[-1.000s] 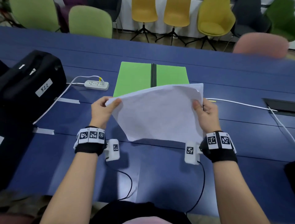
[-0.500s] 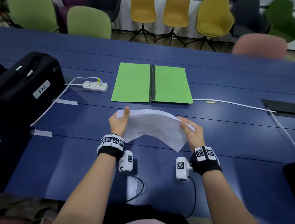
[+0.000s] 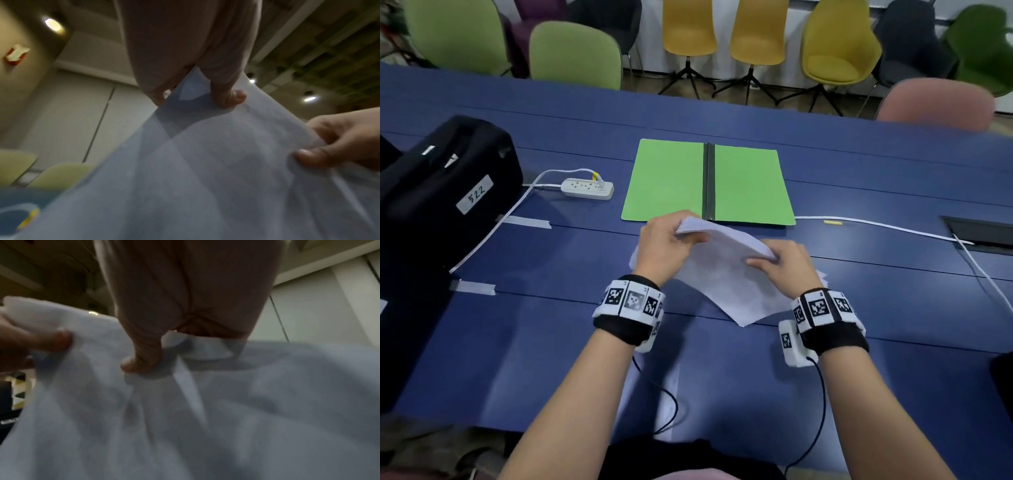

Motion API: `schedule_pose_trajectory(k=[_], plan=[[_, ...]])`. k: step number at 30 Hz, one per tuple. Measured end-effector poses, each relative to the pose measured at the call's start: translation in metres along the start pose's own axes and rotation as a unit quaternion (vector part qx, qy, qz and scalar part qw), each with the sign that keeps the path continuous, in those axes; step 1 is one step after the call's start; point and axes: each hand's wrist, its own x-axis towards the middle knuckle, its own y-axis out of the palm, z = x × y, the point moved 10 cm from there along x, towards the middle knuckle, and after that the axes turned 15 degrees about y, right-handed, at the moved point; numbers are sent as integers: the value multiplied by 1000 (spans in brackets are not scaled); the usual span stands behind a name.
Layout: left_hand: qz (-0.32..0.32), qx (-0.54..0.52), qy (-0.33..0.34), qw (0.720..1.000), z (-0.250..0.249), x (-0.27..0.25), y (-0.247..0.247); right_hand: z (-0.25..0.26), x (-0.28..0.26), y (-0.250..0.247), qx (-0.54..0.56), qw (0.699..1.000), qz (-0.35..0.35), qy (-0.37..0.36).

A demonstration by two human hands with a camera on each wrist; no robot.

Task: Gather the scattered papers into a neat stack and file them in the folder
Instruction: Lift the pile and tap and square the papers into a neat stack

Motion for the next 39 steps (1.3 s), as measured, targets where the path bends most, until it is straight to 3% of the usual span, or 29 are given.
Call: schedule_pose_trajectory(k=[4, 8, 11, 13, 14, 16, 19, 22, 27, 31, 35, 39], plan=[[48, 57, 47, 996, -33, 19, -7, 8, 1, -8, 115, 993, -1, -27], [34, 154, -8, 987, 0, 18, -42, -10, 2, -18, 268, 963, 31, 11], [-71, 31, -9, 997, 11, 17, -58, -16, 3, -29, 331, 943, 35, 15], [-157, -122, -13, 980, 11, 18, -66, -14, 2, -34, 369, 929, 23, 8], [-176, -215, -20, 960, 12, 17, -63, -12, 1, -36, 396, 918, 12, 8], [-145, -336, -51, 929, 14, 14, -41, -11, -2, -33, 442, 897, 5, 17], [-44, -324, -83, 941, 12, -4, -4, -14, -4, -11, 427, 902, 24, 52], [-3, -269, -147, 952, 33, -28, 20, -23, -11, 12, 424, 899, 58, 89], [-97, -271, -177, 941, 33, -26, 13, -8, -16, -5, 450, 889, 49, 68], [-145, -272, -185, 933, 26, -15, 13, -1, -14, -19, 473, 878, 3, 76], [-144, -287, -213, 923, 29, -24, 19, -3, -17, -13, 467, 879, -16, 93], [-115, -297, -215, 923, 30, -25, 23, 3, -22, -9, 437, 898, 15, 41]])
